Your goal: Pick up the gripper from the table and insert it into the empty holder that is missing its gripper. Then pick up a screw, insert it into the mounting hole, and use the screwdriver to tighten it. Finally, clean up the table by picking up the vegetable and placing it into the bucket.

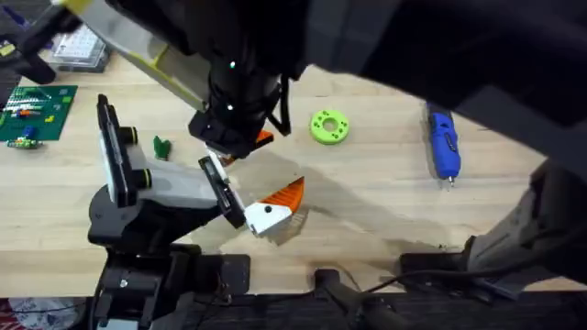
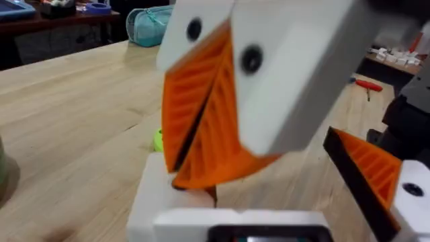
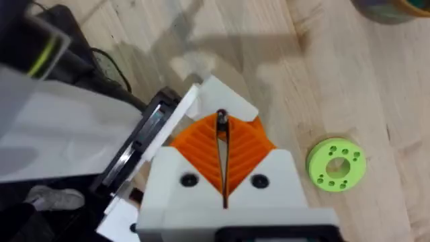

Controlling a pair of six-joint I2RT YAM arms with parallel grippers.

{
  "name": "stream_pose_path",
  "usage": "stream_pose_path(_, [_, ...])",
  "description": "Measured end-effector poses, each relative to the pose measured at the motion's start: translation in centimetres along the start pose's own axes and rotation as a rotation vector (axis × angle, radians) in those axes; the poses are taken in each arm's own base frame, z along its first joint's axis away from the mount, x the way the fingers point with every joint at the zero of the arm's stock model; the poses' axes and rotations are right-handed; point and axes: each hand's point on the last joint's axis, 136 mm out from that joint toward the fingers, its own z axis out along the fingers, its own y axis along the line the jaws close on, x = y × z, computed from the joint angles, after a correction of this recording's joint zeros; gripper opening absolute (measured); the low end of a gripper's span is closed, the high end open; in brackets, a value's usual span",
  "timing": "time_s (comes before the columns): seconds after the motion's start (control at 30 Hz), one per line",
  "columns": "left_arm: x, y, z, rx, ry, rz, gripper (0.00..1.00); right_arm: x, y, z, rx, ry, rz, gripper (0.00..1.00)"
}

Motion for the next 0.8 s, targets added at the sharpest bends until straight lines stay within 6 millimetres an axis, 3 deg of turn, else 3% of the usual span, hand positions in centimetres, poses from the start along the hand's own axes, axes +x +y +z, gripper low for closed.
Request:
stream_pose_path(0.47, [0.1, 0.1, 0.0, -0.001, 0.003, -0.017, 0.986, 0.0, -0.1, 0.5, -0.001, 0.011, 0.002, 0.009])
stream_pose_path(0.57, [0.1, 0.1, 0.0, -0.001, 0.003, -0.017, 0.986, 0.0, -0.1, 0.5, 0.000, 0.011, 0.002, 0.164])
stream_pose_path(0.67, [0.1, 0.1, 0.0, -0.002, 0.003, -0.018, 0.986, 0.1, -0.3, 0.5, 0.008, 0.012, 0.005, 0.476])
stream_pose_path(0.8, [0.1, 0.1, 0.0, -0.003, 0.002, -0.019, 0.987, 0.1, -1.2, 0.4, 0.034, 0.012, 0.016, 0.740])
